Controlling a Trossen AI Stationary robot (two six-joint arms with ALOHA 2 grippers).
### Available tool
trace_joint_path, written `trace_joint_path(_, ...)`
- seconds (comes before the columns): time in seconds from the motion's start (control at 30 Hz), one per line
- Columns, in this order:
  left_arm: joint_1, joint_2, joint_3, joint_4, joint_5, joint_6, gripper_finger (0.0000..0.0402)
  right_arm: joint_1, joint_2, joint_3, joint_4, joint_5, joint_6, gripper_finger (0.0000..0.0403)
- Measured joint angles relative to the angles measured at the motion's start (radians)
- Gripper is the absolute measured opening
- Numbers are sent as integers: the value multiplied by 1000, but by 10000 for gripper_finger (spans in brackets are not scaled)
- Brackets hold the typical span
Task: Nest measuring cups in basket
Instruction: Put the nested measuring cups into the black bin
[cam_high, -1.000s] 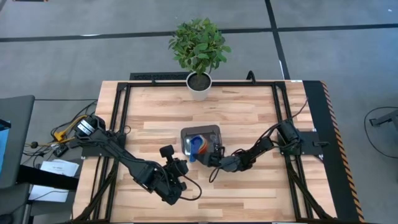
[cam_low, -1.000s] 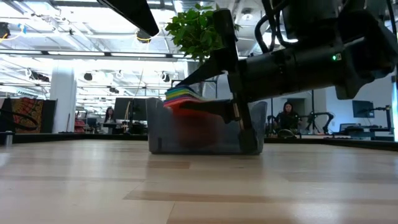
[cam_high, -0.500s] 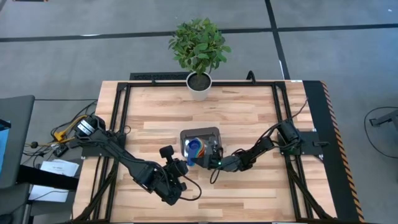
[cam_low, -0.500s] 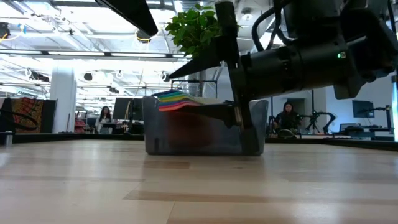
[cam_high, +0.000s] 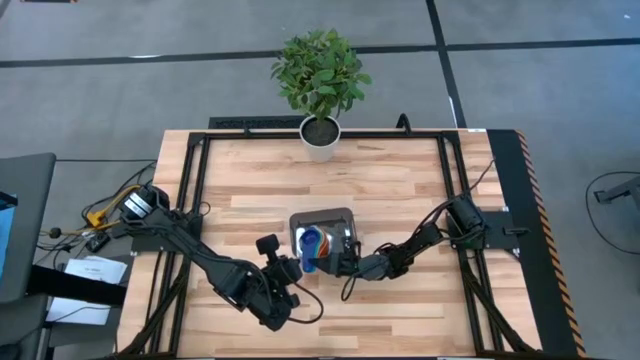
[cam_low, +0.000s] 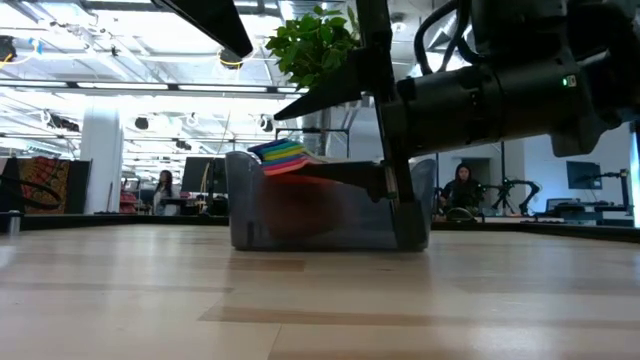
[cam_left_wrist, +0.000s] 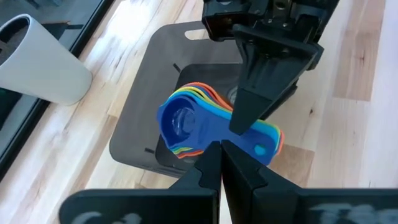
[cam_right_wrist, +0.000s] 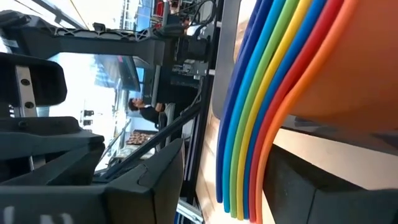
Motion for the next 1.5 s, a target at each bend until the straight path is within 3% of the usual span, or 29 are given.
trace_joint_path(0.23,0,0,0,0,0,-1,0,1,0,0,-2,-56,26,225)
trace_joint_path(0.57,0,0,0,-16,10,-8,0,35,-6,-32,-21,-80,109,191)
trace_joint_path(0.9,0,0,0,-18,9,-3,0,62,-158,-183,-40,-23,102,176)
trace_joint_path(1.23,1,0,0,-16,8,0,0,61,-364,-214,-483,-25,105,176)
trace_joint_path(1.5,2,0,0,-14,5,12,0,65,-423,-214,-596,-80,91,197)
